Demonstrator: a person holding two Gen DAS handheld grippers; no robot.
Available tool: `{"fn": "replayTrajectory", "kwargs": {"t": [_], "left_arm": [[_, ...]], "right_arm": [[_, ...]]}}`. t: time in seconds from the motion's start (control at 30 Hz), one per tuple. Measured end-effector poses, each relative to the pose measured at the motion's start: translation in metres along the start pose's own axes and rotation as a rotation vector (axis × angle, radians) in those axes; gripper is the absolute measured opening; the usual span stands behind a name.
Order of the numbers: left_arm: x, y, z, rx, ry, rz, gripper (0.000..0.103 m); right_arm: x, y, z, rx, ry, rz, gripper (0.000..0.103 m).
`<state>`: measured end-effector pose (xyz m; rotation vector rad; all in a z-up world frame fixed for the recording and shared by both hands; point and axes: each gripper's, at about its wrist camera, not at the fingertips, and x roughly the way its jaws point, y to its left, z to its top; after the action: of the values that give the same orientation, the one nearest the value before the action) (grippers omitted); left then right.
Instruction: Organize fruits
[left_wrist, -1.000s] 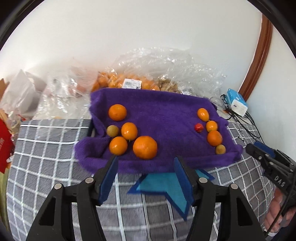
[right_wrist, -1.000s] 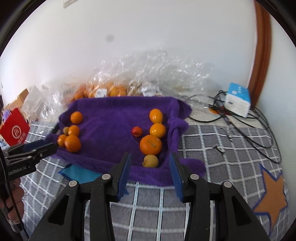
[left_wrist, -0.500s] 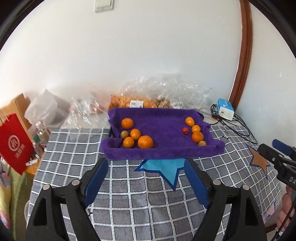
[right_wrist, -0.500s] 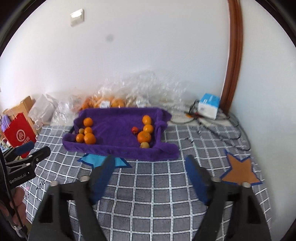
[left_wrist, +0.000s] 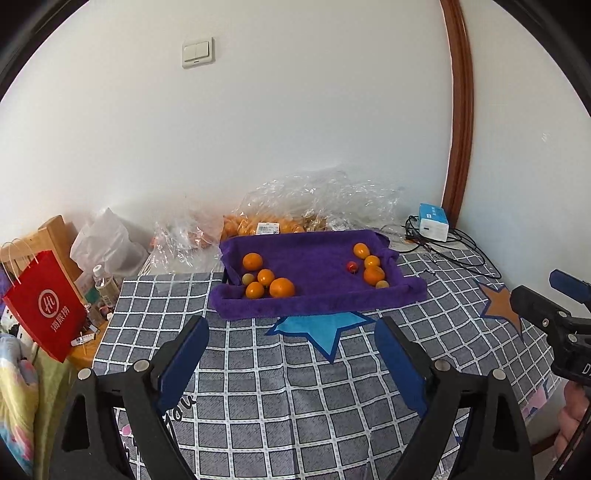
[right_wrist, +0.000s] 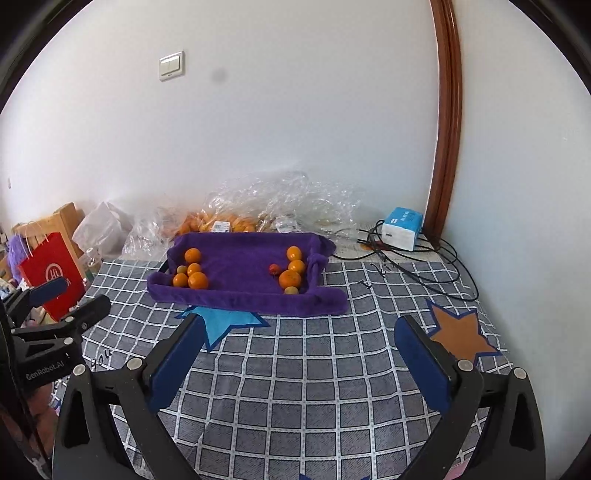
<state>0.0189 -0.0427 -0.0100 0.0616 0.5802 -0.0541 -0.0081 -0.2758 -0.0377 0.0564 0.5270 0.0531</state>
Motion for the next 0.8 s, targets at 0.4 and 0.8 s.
{"fn": "replayTrajectory", "kwargs": {"t": [0.4, 0.8], "left_arm": [[-0.003, 0.004, -0.002, -0.024, 0.001, 0.008, 0.091], [-0.003, 0.009, -0.004, -0.025, -0.002, 0.023, 0.091]], "right_arm": [[-0.005, 0.001, -0.003, 0.002, -0.011, -0.014, 0.101], [-0.005, 0.001, -0.004, 0.005, -0.015, -0.015, 0.101]]}}
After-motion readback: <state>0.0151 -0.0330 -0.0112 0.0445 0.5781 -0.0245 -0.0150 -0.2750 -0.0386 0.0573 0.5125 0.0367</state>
